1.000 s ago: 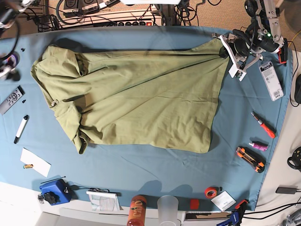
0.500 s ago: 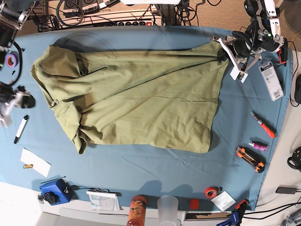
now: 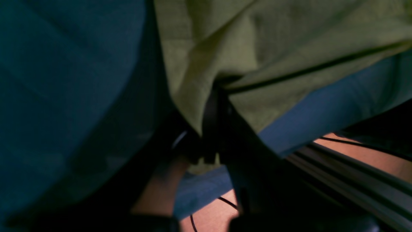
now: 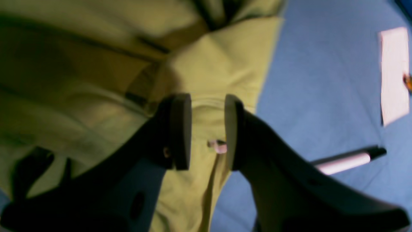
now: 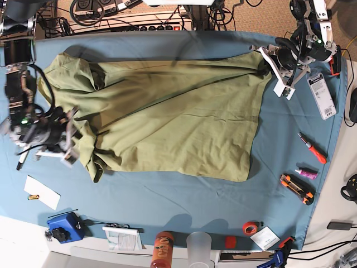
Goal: Layout the t-shirt on the table in an organized manner, then fold the t-shirt properly
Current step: 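Grasp the shirt hem corner with the right gripper, then move the left gripper to grasp the other hem corner of the shirt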
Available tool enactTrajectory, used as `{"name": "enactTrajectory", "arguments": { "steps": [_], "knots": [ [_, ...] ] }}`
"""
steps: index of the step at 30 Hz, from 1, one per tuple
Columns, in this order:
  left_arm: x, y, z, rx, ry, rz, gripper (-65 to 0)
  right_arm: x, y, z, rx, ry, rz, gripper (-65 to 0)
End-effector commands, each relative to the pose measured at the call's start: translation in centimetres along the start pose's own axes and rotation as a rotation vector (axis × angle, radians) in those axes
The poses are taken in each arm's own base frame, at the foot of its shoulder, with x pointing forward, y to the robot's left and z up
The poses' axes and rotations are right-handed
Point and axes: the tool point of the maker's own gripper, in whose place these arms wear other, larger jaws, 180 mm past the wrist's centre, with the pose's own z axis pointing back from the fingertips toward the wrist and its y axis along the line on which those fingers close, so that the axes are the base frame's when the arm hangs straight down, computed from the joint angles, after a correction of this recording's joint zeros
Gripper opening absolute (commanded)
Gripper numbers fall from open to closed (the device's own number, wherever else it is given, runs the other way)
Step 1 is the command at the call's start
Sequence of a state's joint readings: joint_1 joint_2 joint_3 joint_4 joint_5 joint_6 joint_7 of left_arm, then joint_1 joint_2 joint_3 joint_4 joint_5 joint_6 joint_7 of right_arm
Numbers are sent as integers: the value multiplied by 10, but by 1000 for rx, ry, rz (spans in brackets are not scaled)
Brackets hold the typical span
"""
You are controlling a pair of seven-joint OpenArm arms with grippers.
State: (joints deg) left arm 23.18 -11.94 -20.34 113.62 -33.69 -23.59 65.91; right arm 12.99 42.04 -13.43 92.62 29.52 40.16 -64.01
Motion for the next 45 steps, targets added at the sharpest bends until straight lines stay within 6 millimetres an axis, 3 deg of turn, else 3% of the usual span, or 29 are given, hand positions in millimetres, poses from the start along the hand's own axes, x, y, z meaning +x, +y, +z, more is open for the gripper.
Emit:
{"name": "enactTrajectory", "arguments": {
  "steps": [1,6,12,18,25,30,31,34,35,40,43,45],
  "knots": [
    [9,0,4,0,-35,-11,-650,6,-14,8,-47,-13,31,-469],
    [9,0,4,0,-38,-12,-650,13,7,-9,-22,4,86,-469],
    [9,0,4,0,-38,-11,-650,26,13,-18,-45,-22,56,-469],
    [9,0,4,0,-38,-11,-650,7,11,-18,-63,86,8,-469],
    [10,-1,4,-3,-44,-5,-650,2,14,-24,-61,77,-9,-469],
    [11,-2,4,-6,-46,-4,-650,-19,-10,-33,-173,120,-74,-471],
    [11,-2,4,-6,-46,-4,-650,-22,-11,-36,-177,126,-75,-496],
    [11,-2,4,-6,-46,-4,-650,-30,-15,-38,-186,147,-83,-650],
    [11,-2,4,-6,-46,-4,-650,-31,-19,-38,-206,149,-77,-650],
    [10,-2,4,-6,-45,-4,-650,-9,-68,-20,-422,76,-70,-650],
    [10,-2,4,-6,-43,-4,-650,16,-93,-7,-487,-2,-82,-650],
    [10,-2,4,-5,-43,-5,-650,20,-109,-4,-517,-16,-114,-650]
  ]
}}
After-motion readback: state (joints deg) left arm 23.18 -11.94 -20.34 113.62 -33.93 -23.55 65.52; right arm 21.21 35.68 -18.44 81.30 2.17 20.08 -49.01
